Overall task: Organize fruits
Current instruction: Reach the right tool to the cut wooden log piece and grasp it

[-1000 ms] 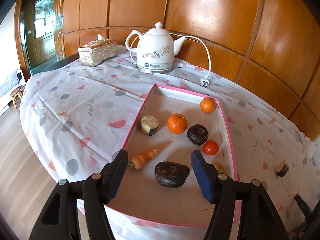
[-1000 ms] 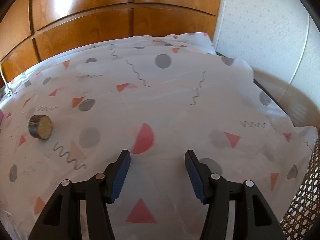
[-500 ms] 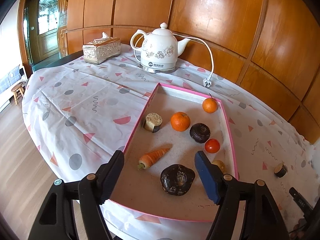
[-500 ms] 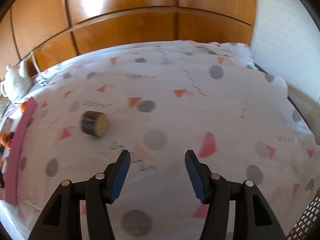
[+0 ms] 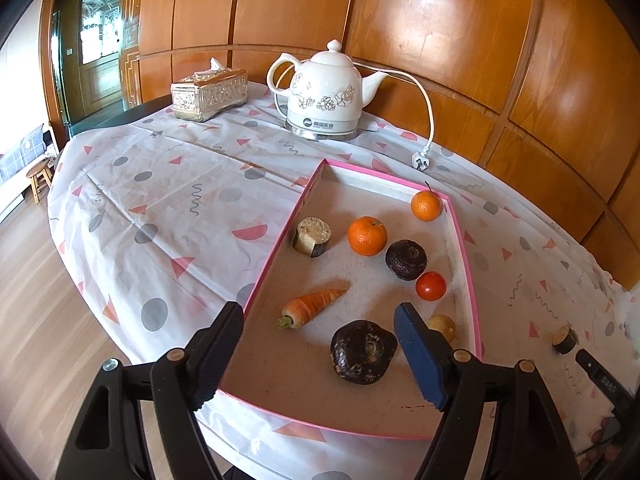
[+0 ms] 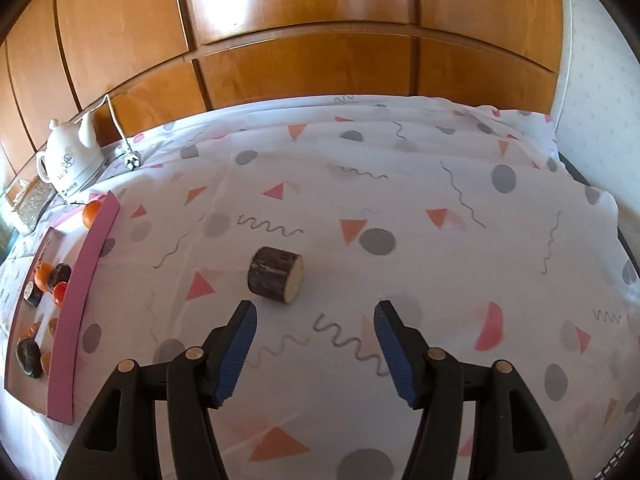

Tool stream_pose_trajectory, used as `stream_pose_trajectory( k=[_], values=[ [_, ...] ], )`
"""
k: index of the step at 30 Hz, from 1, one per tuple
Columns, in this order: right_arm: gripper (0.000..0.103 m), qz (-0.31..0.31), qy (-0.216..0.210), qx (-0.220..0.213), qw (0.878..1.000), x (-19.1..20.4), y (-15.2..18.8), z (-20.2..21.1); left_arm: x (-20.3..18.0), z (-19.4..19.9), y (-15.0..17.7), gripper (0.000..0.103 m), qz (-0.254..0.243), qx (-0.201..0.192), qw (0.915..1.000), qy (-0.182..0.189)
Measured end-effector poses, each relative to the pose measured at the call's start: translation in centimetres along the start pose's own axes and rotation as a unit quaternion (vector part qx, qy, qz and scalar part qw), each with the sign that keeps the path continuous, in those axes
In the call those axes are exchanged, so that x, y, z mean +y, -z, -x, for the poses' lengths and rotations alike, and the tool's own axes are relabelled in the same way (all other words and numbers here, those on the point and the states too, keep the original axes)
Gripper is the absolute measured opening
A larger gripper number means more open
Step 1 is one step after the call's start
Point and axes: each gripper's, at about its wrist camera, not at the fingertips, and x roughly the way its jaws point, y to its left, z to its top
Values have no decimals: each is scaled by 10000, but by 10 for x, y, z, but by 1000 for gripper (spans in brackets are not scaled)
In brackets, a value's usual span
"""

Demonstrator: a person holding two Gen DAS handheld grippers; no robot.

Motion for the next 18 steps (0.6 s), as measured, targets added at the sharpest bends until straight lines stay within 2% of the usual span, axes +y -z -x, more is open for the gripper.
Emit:
stream_pose_trajectory(
  k=[9, 18],
  values=[
    [62, 141, 7, 69, 9999, 14, -12, -14, 0, 3, 0, 78, 6, -38, 10000, -36],
    [62, 296, 186, 139, 9993, 25, -21, -30, 9, 8, 0, 81, 125, -90, 9998, -126]
  ],
)
